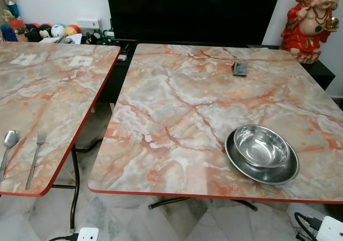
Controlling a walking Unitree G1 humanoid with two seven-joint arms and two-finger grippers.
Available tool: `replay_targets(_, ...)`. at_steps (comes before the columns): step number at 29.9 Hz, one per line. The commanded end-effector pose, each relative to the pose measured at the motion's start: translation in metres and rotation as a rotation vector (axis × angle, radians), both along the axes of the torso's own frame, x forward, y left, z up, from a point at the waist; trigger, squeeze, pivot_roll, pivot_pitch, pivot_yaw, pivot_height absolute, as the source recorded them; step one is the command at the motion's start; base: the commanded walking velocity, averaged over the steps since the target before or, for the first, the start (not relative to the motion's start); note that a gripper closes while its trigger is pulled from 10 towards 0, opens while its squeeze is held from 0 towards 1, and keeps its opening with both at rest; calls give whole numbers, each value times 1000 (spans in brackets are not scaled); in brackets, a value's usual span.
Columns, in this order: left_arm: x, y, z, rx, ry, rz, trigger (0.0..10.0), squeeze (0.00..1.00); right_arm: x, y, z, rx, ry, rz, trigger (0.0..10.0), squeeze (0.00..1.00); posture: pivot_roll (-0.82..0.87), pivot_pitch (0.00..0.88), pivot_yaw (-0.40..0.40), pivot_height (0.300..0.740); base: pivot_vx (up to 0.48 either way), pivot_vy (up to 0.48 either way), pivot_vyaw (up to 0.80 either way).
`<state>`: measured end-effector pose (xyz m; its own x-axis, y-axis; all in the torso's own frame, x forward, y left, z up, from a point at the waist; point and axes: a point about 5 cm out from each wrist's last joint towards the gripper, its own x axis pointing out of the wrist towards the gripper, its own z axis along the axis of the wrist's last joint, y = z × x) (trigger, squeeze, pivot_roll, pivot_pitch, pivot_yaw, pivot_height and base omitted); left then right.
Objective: Setting the table
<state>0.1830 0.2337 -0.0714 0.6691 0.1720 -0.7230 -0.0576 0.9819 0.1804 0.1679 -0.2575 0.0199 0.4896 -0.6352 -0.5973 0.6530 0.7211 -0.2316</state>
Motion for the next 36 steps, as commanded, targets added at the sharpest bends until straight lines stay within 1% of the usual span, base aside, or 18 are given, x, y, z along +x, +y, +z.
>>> replay_targets(1,-7,0,-4,0,20,17,10000,0,-2,4,-21,51,66,61,10000,0,-57,55,-46,740,0,0,0)
replay_targets(2,-7,0,-4,-2,18,18,10000,0,-1,7,-33,72,91,98,10000,0,-49,54,-46,740,0,0,0)
replay_targets(5,-7,-1,-4,-3,17,19,10000,0,-4,10,-46,62,134,127,10000,0,-46,52,-45,740,0,0,0)
replay_targets(7,-7,-1,-4,-3,17,19,10000,0,-4,16,-57,99,143,140,10000,0,-44,52,-43,740,0,0,0)
replay_targets(8,-8,-1,-4,-2,18,20,10000,0,-6,20,-67,103,170,157,10000,0,-36,50,-42,740,0,0,0)
replay_targets(10,-9,-1,-4,-1,19,21,10000,0,-6,21,-71,108,179,155,10000,0,-36,50,-42,740,0,0,0)
replay_targets(12,-10,0,-5,0,21,22,10000,0,-4,27,-79,144,185,193,10000,0,-38,50,-37,740,0,0,0)
replay_targets(15,-10,1,-5,0,25,15,10000,0,1,43,-93,266,186,325,10000,0,-45,50,-32,740,0,0,0)
replay_targets(16,-10,1,-5,0,25,13,10000,0,2,47,-95,297,175,354,10000,0,-45,50,-32,740,0,0,0)
replay_targets(19,-11,1,-5,-4,27,7,10000,0,2,52,-99,295,177,435,10000,0,-42,51,-26,740,0,0,0)
replay_targets(20,-11,1,-5,-5,27,6,10000,0,-1,59,-104,336,194,490,10000,0,-40,50,-24,740,0,0,0)
replay_targets(21,-11,1,-5,-5,28,6,10000,0,-2,61,-106,347,199,503,10000,0,-39,49,-24,740,0,0,0)
replay_targets(23,-12,1,-5,-6,29,8,10000,0,-6,62,-109,346,219,504,10000,0,-32,49,-25,740,0,0,0)
replay_targets(24,-13,1,-6,-7,31,11,10000,0,-8,63,-111,340,234,532,10000,0,-20,47,-25,740,0,0,0)
replay_targets(27,-14,2,-6,-8,32,18,10000,0,-9,63,-112,340,238,538,10000,0,-15,47,-25,740,0,0,0)
replay_targets(29,-14,2,-6,-9,33,20,10000,0,-8,63,-111,338,231,534,10000,0,-14,45,-24,740,0,0,0)
replay_targets(32,-15,2,-7,-9,37,18,10000,0,-1,64,-109,297,210,579,10000,0,-17,44,-20,740,0,0,0)
replay_targets(36,-15,2,-7,-9,39,14,10000,0,2,66,-108,300,190,579,10000,0,-14,42,-16,740,0,0,800)
